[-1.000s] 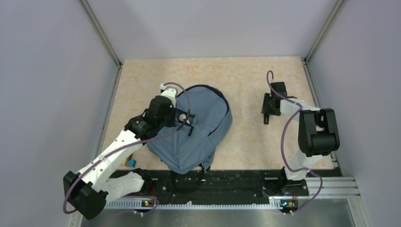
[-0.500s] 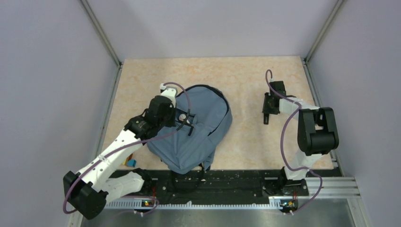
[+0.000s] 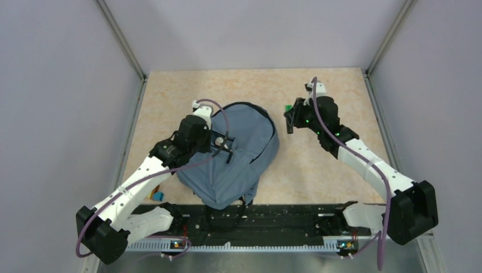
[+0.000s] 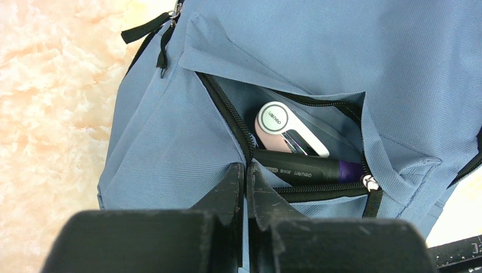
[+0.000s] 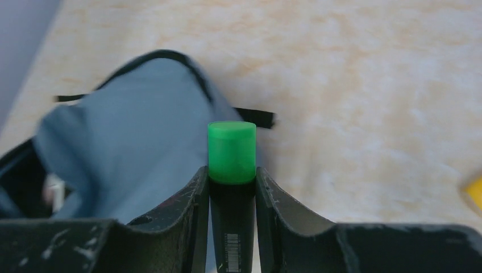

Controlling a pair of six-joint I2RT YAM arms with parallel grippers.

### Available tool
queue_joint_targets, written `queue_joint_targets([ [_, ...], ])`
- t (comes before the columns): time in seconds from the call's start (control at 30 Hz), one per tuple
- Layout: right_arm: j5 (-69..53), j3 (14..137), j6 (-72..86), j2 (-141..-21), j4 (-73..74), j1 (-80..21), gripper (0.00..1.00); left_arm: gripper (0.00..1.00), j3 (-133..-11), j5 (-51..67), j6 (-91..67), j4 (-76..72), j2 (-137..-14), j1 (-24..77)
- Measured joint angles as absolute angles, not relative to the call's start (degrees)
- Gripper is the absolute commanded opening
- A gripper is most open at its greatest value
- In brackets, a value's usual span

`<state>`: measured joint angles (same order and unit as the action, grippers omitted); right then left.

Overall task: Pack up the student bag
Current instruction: Place the stationery in the student bag.

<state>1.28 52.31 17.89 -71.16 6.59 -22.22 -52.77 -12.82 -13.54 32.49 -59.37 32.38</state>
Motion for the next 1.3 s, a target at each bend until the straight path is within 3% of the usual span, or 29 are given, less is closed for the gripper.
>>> queue_joint_targets([
  [0.2, -2.7, 51.7, 22.9, -71.0, -5.4, -33.8, 0.0, 0.0, -52.8, -12.5, -13.5, 32.5, -59.3, 32.3],
  [0.6, -4.7, 61.3, 27.2, -91.3, -18.2, -47.8, 0.0, 0.0, -52.1, -12.2, -13.5, 32.1, -58.2, 32.3],
  [0.83, -4.9, 67.8, 27.3, -97.5, -21.6, -51.2, 0.0, 0.0, -52.1, -11.8, -13.5, 31.9, -58.2, 32.2],
  [1.3, -5.5, 67.9, 26.6, -101.6, -19.7, -53.2, 0.0, 0.0, -52.0, -11.6, -13.5, 31.7, -58.2, 32.2],
])
